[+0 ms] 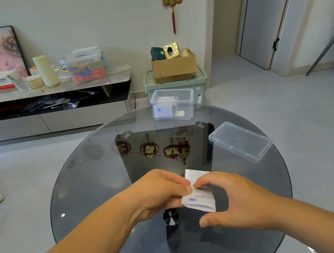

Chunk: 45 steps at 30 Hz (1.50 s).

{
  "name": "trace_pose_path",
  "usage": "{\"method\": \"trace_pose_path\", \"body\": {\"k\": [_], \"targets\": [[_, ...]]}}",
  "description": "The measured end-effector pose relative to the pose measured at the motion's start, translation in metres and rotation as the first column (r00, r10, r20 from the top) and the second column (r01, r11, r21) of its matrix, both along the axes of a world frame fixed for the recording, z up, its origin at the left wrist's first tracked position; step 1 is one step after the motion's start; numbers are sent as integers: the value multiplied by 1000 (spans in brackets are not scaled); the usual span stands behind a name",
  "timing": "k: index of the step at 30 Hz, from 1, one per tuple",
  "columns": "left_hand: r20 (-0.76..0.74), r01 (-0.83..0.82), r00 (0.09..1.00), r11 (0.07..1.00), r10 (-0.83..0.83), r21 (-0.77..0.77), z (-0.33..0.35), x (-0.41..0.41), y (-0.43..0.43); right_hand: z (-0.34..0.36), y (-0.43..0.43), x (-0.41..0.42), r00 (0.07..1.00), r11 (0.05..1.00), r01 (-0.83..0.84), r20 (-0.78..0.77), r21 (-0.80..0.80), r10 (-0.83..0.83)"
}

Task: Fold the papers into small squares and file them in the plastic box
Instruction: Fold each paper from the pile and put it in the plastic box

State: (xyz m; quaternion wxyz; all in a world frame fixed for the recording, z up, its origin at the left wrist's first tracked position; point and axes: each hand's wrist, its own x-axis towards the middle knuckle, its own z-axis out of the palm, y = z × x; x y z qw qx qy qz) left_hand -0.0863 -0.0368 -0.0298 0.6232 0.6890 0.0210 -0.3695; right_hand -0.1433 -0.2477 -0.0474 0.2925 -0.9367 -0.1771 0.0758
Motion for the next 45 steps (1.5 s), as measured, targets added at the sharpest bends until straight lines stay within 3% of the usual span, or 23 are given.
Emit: {"method": "trace_pose_path", "body": {"k": [3,7,10,13,22,25,28,31,35,40,45], "targets": [[-15,-12,1000,1000,12,11,4,-1,-2,-1,0,3,1000,999,-12,29,48,11],[168,156,963,945,-211,289,11,-4,-1,-3,3,5,999,999,23,25,34,-24],[207,240,923,905,-324,351,14,-6,1,-5,3,8,997,998,69,16,12,-69],[254,281,864,835,-435,473,9,-6,2,-3,2,11,984,987,155,-94,44,-150],[398,8,735,595,-548,803,-17,-8,-19,3,13,20,961,957,268,-40,-115,-274],[442,-67,743,600,-503,797,-19,-6,-16,5,14,22,958,955,278,-49,-100,-283],[557,-130,700,687,-447,715,-20,-6,-14,4,13,23,954,955,290,-56,-65,-294],[636,-31,614,791,-468,611,-19,-8,-13,2,9,21,958,958,285,1,-18,-285],[658,19,606,835,-447,550,-24,-3,-10,-6,-2,18,970,976,218,102,18,-218],[715,-22,500,818,-489,575,-29,2,-10,-14,-7,22,974,987,120,204,-103,-98],[698,-32,360,740,-619,672,-31,-4,-11,-16,-7,26,979,963,98,198,-250,-49]]}}
